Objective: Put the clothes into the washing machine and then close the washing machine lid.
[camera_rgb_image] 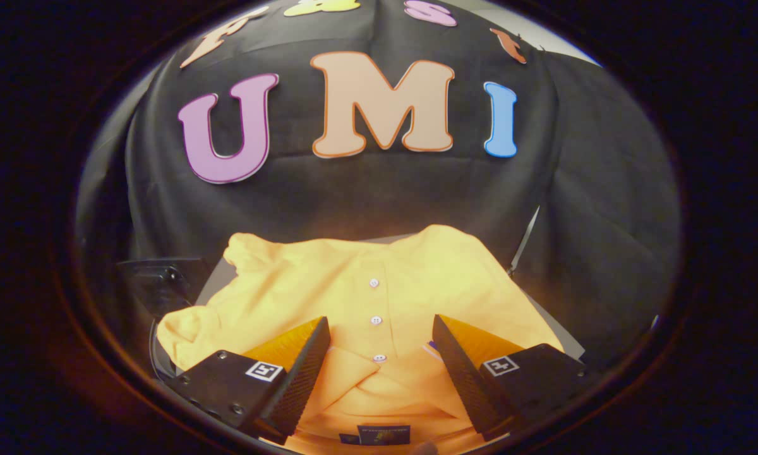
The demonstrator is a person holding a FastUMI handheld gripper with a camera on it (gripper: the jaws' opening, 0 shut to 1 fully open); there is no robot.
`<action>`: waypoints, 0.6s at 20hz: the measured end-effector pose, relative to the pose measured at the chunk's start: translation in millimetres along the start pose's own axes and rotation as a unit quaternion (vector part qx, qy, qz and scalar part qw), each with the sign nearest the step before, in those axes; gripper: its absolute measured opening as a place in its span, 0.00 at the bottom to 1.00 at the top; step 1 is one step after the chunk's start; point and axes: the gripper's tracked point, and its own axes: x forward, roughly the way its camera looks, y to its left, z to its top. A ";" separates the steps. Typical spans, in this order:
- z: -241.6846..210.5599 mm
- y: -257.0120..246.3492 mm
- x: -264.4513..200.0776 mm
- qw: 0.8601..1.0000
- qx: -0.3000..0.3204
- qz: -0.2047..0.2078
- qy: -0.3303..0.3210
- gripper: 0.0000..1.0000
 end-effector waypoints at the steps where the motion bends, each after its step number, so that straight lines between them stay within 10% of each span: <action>1: 9.5 5.4 1.9 1.000 0.010 0.012 -0.018 0.99; 4: 4.2 12.6 4.2 1.000 0.011 0.024 -0.006 0.69; 8: 5.3 15.3 -2.7 0.998 0.056 0.003 -0.006 0.04; 12: 9.3 28.1 -19.1 0.995 0.094 0.026 -0.022 0.00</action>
